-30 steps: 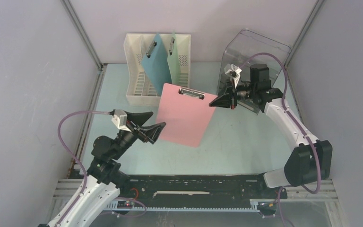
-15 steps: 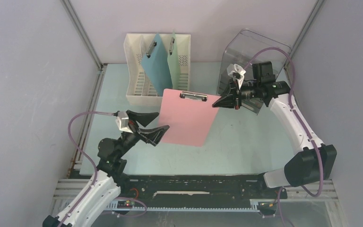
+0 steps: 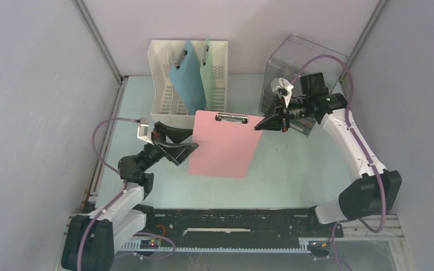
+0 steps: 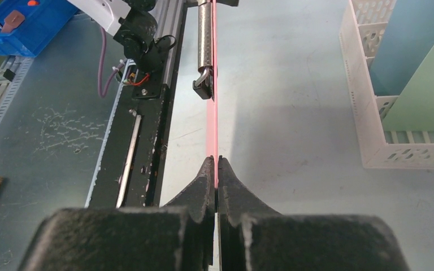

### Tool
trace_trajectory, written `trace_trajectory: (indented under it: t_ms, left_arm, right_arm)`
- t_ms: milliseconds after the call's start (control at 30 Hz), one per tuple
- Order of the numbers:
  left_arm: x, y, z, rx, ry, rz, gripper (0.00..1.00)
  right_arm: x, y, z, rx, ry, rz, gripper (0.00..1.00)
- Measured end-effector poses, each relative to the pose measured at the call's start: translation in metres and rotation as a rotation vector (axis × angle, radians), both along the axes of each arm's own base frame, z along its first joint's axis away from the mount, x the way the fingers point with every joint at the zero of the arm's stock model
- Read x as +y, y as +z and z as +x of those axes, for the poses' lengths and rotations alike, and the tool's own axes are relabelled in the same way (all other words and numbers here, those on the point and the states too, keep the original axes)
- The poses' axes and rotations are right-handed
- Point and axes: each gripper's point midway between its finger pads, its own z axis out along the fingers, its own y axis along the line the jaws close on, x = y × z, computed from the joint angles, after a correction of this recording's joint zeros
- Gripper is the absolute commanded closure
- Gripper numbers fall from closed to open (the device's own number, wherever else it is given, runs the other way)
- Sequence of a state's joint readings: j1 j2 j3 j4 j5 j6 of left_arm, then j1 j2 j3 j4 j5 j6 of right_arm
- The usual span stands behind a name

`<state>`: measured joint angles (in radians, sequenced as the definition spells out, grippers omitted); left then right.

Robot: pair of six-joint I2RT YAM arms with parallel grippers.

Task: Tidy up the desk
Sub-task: Pick up the folder from the corner of the board, then place the folder in the storage box.

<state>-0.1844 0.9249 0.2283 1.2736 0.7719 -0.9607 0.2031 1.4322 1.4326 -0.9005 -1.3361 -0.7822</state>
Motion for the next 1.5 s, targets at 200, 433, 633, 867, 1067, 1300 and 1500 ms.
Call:
trace_trajectory:
  t_ms: [200, 433, 633, 867, 1067, 1300, 1500]
  left_arm:
    - [-0.005, 0.015, -0.012, -0.068, -0.065, 0.013, 0.1]
    - [-0.009, 0.011, -0.006, -0.066, -0.088, 0.046, 0.29]
    - [-0.014, -0.004, 0.0, -0.054, -0.099, 0.089, 0.38]
    - [-0.034, -0.021, -0.002, -0.084, -0.135, 0.208, 0.58]
    - [-0.037, -0.026, 0.001, -0.135, -0.066, 0.341, 1.0]
    - [-0.031, -0.03, -0.002, -0.142, -0.004, 0.385, 1.0]
    - [-0.018, -0.023, -0.01, -0.133, 0.078, 0.352, 1.0]
  right_arm:
    - [0.004, -0.004, 0.002, 0.016, 0.017, -0.018, 1.0]
    - [0.011, -0.009, -0.002, 0.022, 0.045, -0.042, 1.0]
    - [0.012, -0.01, -0.002, 0.017, 0.05, -0.062, 1.0]
    - [0.015, -0.018, -0.002, 0.028, 0.056, -0.093, 1.0]
    - [0.016, -0.021, -0.003, 0.031, 0.062, -0.104, 1.0]
    - [0.017, -0.023, 0.0, 0.034, 0.062, -0.113, 0.59]
    - [0.018, -0.019, 0.0, 0.028, 0.066, -0.104, 0.27]
